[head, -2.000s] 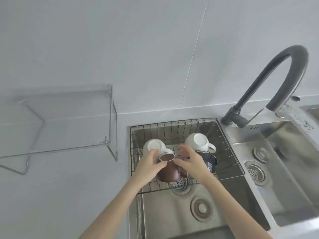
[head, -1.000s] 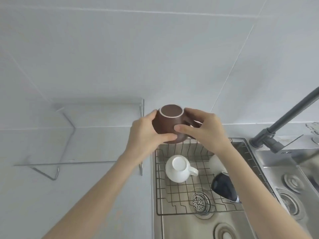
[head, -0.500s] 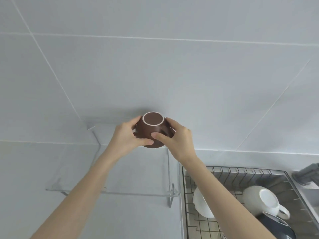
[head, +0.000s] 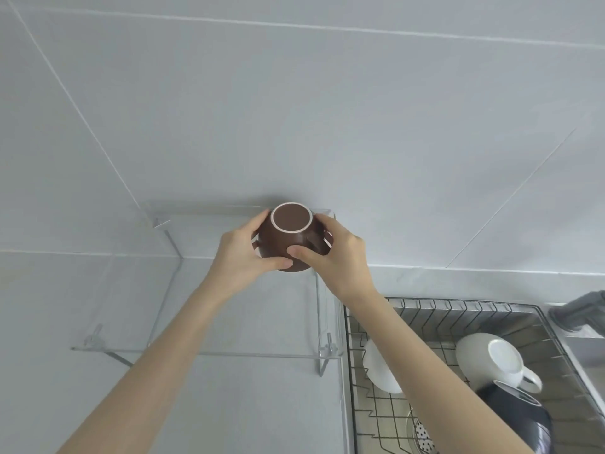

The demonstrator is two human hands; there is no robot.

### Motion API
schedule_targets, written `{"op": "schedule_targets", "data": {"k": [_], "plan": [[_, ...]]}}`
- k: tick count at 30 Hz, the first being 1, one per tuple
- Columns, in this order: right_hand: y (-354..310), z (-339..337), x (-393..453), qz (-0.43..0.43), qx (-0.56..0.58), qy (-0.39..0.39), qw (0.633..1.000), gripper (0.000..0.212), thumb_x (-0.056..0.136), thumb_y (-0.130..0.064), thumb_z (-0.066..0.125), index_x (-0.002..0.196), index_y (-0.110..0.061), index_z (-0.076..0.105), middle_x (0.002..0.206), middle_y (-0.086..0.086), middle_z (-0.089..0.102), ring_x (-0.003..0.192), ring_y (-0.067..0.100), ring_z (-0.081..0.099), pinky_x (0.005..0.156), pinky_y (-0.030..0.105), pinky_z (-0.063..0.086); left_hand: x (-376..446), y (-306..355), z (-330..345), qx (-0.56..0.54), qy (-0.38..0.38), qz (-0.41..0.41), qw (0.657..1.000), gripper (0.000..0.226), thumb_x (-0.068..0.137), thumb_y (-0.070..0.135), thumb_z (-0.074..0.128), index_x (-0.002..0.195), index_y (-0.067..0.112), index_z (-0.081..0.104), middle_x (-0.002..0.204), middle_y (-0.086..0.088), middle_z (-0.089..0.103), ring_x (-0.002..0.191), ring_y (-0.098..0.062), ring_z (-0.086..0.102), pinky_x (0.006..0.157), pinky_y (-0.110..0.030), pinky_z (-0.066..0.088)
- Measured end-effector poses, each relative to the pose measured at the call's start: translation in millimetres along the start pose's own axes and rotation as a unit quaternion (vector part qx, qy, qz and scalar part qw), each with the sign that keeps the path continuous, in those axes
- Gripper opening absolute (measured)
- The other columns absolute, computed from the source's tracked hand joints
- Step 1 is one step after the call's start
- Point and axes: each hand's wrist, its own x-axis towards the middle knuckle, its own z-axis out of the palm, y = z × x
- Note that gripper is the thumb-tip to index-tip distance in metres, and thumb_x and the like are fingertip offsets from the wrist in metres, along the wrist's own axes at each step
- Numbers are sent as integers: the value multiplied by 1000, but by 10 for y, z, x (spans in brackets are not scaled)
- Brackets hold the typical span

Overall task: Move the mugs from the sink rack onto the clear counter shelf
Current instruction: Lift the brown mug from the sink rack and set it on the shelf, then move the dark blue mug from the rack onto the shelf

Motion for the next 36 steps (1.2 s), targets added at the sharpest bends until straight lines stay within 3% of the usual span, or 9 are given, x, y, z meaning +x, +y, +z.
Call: {"op": "schedule_targets", "data": {"k": [4, 8, 11, 14, 17, 21, 25, 29, 36], "plan": [[-47, -57, -7, 9, -1, -21, 1000, 49, 74, -21, 71, 118, -17, 53, 103, -10, 57, 93, 1, 52, 70, -6, 34, -21, 155, 27, 121, -2, -4, 993, 79, 58, 14, 80, 128, 22, 44, 119, 7, 57, 114, -14, 51, 83, -8, 35], [-60, -429, -69, 58, 34, 3, 998, 47, 85, -30, 58, 129, -17, 46, 129, -3, 53, 119, 12, 48, 91, 13, 35, -198, 523, 282, 205, 76, 45, 975, 83, 67, 16, 74, 138, 11, 31, 148, -9, 32, 137, -23, 30, 103, -20, 21], [-8, -873, -272, 69, 45, 33, 996, 36, 90, -24, 50, 125, -17, 51, 127, -3, 56, 113, 7, 50, 89, 13, 35, -502, 812, 639, 150, 108, 165, 969, 58, 71, 16, 68, 126, 11, 48, 135, -8, 49, 125, -19, 44, 103, -23, 31], [218, -1351, -599, 105, 23, 56, 993, 30, 90, -22, 49, 118, -17, 57, 118, -4, 61, 108, 8, 54, 90, 16, 38, -800, 946, 1133, 82, 28, 198, 976, 45, 73, 19, 65, 117, 14, 56, 121, -1, 61, 110, -4, 50, 96, -16, 38], [553, -1716, -940, 161, 9, 75, 984, 22, 88, -23, 51, 106, -21, 63, 109, 1, 67, 106, 16, 59, 95, 30, 43, -985, 862, 1591, 30, -103, 104, 989, 47, 74, 24, 68, 119, 19, 56, 120, 4, 62, 110, -2, 53, 97, -23, 42], [1104, -2213, -1483, 254, -54, 92, 961, 17, 85, -22, 56, 98, -21, 66, 96, 2, 68, 100, 21, 60, 84, 28, 40, -1197, 624, 2314, 13, -235, -52, 970, 58, 73, 31, 70, 126, 20, 50, 129, 1, 57, 119, -10, 52, 101, -26, 40], [1450, -2400, -1800, 327, -108, 45, 938, 26, 84, -25, 56, 105, -12, 65, 100, 4, 65, 97, 21, 57, 81, 28, 36, -1391, 425, 2835, 10, -300, -153, 941, 77, 72, 36, 69, 137, 14, 34, 144, -5, 43, 130, -17, 41, 102, -28, 35], [1750, -2460, -2002, 381, -121, 57, 915, 34, 81, -33, 61, 106, -9, 64, 97, 7, 67, 87, 22, 58, 75, 28, 38, -1449, 349, 3219, -8, -313, -187, 931, 72, 70, 32, 72, 131, 13, 38, 125, 11, 48, 115, -11, 48, 86, -23, 40], [1946, -2468, -2117, 409, -81, 49, 907, 37, 83, -43, 56, 109, -16, 57, 101, 4, 60, 93, 20, 55, 78, 26, 37, -1409, 213, 3551, 6, -268, -201, 942, 79, 53, 35, 79, 122, 16, 47, 121, -2, 61, 110, -21, 56, 78, -25, 45]]}}
